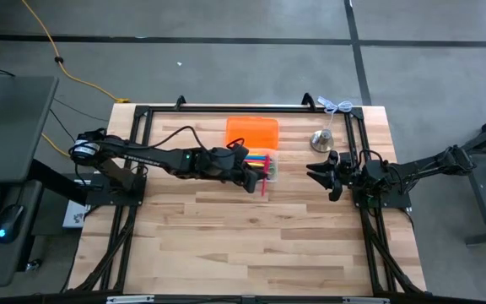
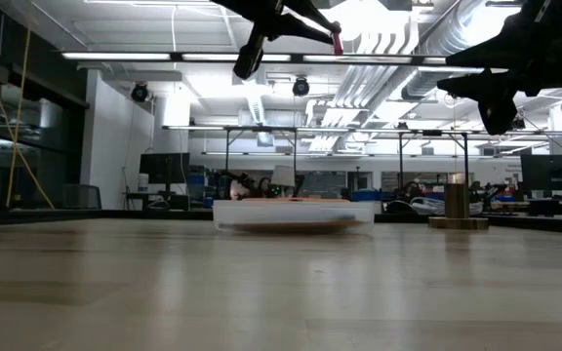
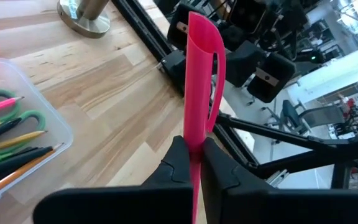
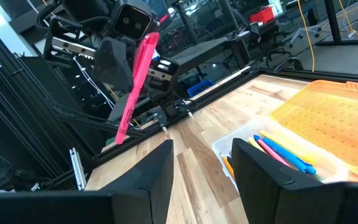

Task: Pick & place school supplies into a supply box
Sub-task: Put the pink pen into the orange supply box

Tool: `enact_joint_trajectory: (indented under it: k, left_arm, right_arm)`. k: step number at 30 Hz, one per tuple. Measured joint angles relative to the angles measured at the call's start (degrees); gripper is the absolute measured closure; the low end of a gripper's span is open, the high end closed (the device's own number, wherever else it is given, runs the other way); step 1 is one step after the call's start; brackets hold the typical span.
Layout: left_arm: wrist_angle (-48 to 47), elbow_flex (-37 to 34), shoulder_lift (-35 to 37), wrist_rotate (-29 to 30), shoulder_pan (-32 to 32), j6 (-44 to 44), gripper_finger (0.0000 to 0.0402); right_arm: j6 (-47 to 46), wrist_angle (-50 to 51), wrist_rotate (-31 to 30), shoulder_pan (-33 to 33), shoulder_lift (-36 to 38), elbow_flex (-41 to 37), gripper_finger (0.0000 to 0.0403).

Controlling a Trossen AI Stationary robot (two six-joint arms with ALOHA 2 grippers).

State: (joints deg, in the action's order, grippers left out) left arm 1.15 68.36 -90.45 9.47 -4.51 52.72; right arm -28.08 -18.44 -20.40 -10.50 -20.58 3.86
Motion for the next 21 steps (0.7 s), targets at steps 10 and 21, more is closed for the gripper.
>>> enact_joint_trajectory:
  k: [10,21]
  left_arm:
    - [1.67,0.0,0.0,1.02,0.02,-2.24,0.0371]
    - [0.19,0.0,0.0,7.52,0.08,-12.66,0.0372]
  right_arm:
    - [-0.36,-0.01,0.0,0.0,-0.02,-0.02,0.0263]
    - [-0.11,0.0,-0.56,0.0,-0.02,-0.01,0.0263]
